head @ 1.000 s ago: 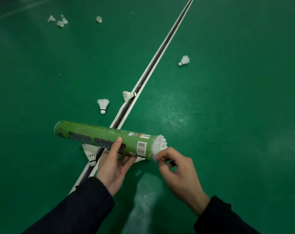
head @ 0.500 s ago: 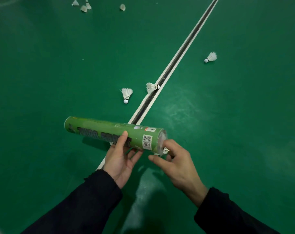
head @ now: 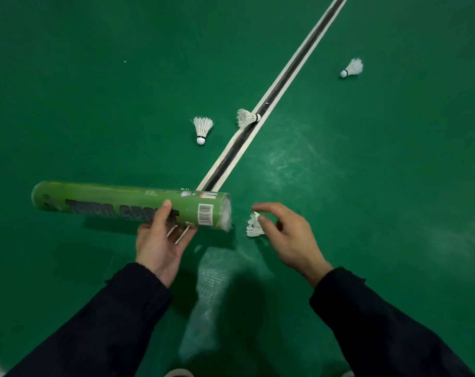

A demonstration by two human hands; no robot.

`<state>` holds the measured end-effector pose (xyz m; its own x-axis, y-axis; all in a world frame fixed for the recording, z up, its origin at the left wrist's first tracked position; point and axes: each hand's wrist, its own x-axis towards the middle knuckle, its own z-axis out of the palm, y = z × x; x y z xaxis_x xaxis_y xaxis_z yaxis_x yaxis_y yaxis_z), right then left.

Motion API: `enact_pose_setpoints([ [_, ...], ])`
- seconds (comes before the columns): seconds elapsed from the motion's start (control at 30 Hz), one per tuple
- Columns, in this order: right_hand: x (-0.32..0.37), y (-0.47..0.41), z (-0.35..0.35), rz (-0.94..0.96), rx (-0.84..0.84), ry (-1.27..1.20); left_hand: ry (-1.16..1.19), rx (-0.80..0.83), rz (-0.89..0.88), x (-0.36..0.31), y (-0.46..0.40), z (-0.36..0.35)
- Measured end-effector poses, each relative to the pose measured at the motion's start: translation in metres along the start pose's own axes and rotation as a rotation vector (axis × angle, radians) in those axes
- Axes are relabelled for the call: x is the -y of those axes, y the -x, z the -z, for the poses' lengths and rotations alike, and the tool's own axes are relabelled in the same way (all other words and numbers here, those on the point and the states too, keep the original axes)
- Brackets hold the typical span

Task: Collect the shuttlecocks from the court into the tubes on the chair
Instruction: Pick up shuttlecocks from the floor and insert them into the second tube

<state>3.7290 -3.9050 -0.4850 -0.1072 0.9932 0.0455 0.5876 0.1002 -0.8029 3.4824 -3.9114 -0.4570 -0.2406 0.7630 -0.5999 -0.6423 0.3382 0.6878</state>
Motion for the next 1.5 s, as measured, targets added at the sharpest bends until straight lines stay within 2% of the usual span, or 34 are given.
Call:
enact_pose_setpoints([
  [0.07,-0.025,-0.010,-0.008,0.190,0.184,0.480,-0.027,-0.014,0.019,0.003,0.000,0.007],
  [0.13,-0.048,-0.018,-0.018,0.376,0.316,0.813,-0.045,-0.017,0.048,0.009,0.004,0.012],
  [0.23,-0.067,-0.025,-0.015,0.499,0.276,0.998,-0.031,-0.022,0.089,0.012,0.010,0.014],
  [0.3,-0.069,-0.025,-0.003,0.383,0.143,0.821,-0.001,-0.041,0.104,0.010,0.011,0.015],
  [0.4,-0.043,-0.012,0.024,-0.057,-0.149,0.111,0.025,-0.056,0.107,0.011,0.010,0.012],
  [0.43,-0.026,-0.004,0.031,-0.108,-0.262,-0.126,0.026,-0.054,0.114,0.013,0.010,0.009],
  [0.47,-0.008,0.004,0.035,-0.083,-0.357,-0.298,0.032,-0.045,0.125,0.016,0.011,0.006],
  [0.53,0.023,0.019,0.032,0.005,-0.395,-0.496,0.055,-0.012,0.148,0.022,0.014,-0.002],
  [0.63,0.039,0.038,0.006,0.041,-0.275,-0.514,0.112,0.062,0.191,0.032,0.023,-0.014],
  [0.73,0.033,0.047,-0.010,0.103,-0.180,-0.375,0.102,0.114,0.185,0.038,0.029,-0.020],
  [0.83,0.040,0.050,-0.003,0.168,0.083,-0.256,0.046,0.135,0.148,0.041,0.033,-0.020],
  [0.9,0.050,0.049,0.004,0.105,0.314,-0.110,0.000,0.155,0.123,0.043,0.035,-0.018],
  [0.97,0.058,0.044,0.006,0.032,0.444,-0.003,-0.019,0.166,0.112,0.042,0.037,-0.015],
  [1.13,0.077,0.019,-0.007,-0.232,0.667,-0.208,0.035,0.105,0.115,0.033,0.038,-0.006],
  [1.2,0.085,0.009,-0.018,-0.258,0.759,-0.215,0.083,0.054,0.120,0.028,0.037,0.005],
  [1.4,0.118,-0.018,-0.046,-0.222,0.877,-0.319,0.161,0.002,0.139,-0.004,0.024,0.047],
  [1.5,0.130,-0.037,-0.038,-0.241,0.782,-0.430,0.229,-0.090,0.114,-0.036,0.020,0.074],
])
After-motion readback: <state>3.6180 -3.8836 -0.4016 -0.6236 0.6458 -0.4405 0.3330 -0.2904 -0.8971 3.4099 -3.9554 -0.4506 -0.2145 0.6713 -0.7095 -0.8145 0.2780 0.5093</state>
